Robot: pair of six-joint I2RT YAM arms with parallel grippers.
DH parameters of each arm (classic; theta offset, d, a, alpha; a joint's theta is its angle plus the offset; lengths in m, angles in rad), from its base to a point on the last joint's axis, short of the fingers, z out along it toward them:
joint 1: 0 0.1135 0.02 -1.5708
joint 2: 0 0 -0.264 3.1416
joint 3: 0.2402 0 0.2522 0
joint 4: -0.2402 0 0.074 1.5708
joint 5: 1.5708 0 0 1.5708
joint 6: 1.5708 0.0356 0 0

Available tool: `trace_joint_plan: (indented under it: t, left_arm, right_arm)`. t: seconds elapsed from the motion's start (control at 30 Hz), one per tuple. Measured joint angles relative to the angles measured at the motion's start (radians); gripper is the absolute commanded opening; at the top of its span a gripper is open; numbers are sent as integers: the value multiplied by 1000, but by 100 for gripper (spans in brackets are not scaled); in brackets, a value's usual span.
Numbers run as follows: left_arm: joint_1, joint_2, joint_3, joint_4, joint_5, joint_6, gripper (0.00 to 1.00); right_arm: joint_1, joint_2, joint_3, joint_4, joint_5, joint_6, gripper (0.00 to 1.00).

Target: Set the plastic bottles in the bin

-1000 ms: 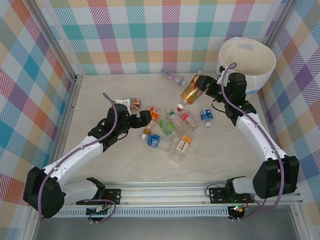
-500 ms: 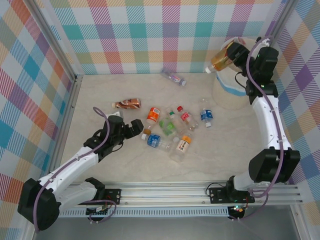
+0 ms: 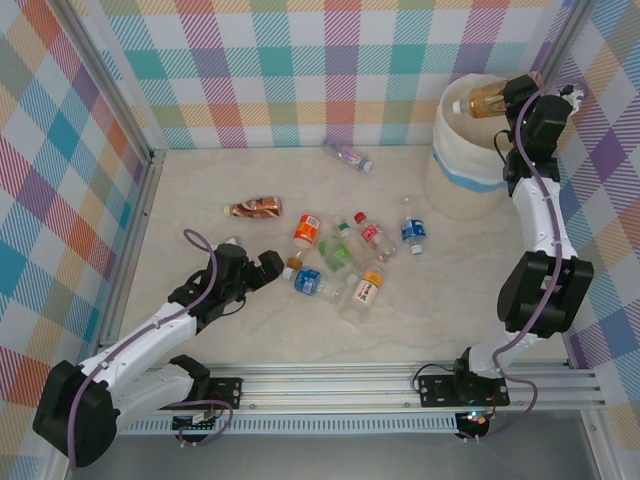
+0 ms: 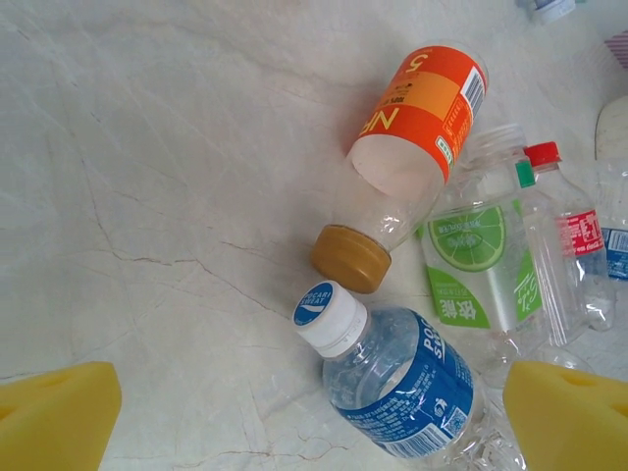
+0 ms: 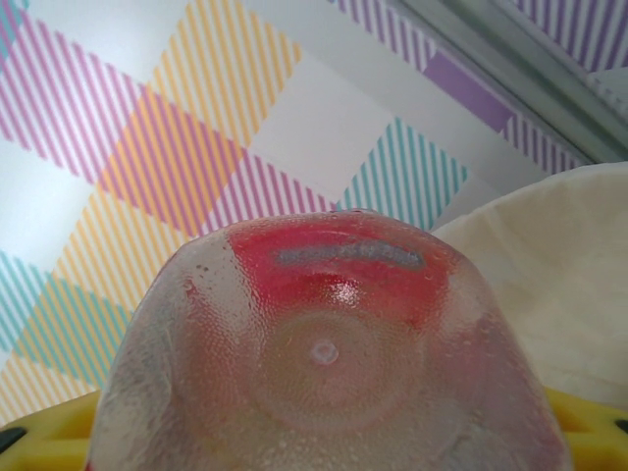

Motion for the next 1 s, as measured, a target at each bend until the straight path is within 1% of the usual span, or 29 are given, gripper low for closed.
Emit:
trace_joint_plan:
  t: [0.17, 0.33, 0.53, 0.67, 0.83, 1.0]
  left_arm:
    - [6, -31, -14, 0, -28, -8, 100]
    - [15, -32, -14, 2, -45, -23, 100]
    - [21, -34, -14, 4, -70, -33, 100]
    - [31, -34, -14, 26, -94, -47, 100]
    - [49, -32, -14, 57, -110, -55, 100]
    - [85, 13, 3, 61, -103, -51, 100]
  right_arm:
    - [0, 58, -10, 55, 98, 53, 59]
    - [0, 151, 17, 40, 160, 93, 63]
    - [1, 254, 189, -113, 217, 129, 77]
    - [2, 260, 263, -175, 241, 134, 87]
    - [3, 256, 271, -227, 255, 138, 89]
    - [9, 213, 203, -229, 247, 137, 90]
